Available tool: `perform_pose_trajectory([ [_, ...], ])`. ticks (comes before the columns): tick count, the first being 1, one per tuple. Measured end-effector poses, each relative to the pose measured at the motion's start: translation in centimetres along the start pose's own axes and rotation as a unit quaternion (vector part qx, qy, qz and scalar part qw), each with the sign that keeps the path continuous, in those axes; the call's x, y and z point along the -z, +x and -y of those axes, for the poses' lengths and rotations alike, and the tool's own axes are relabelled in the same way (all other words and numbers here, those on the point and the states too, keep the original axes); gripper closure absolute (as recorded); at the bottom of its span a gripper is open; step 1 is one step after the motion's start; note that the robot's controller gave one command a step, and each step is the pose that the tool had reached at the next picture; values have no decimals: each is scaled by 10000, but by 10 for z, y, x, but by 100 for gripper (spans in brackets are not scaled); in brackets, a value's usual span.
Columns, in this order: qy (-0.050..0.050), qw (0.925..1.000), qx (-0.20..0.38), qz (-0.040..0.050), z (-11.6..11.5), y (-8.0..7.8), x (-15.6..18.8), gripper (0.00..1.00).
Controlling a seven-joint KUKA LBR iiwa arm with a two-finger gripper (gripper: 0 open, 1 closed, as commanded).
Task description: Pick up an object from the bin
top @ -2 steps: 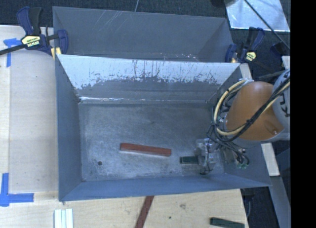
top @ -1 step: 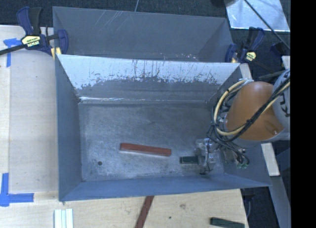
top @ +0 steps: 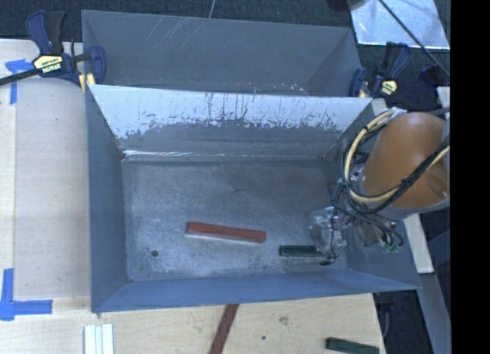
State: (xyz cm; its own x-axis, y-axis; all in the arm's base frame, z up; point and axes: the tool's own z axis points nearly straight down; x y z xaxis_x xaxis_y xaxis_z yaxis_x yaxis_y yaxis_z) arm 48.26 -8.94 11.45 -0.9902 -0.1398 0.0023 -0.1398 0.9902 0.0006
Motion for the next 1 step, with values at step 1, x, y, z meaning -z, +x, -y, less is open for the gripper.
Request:
perform_pose_trajectory([
  [1, 8, 9956, 933, 28, -21, -34, 44, 0],
])
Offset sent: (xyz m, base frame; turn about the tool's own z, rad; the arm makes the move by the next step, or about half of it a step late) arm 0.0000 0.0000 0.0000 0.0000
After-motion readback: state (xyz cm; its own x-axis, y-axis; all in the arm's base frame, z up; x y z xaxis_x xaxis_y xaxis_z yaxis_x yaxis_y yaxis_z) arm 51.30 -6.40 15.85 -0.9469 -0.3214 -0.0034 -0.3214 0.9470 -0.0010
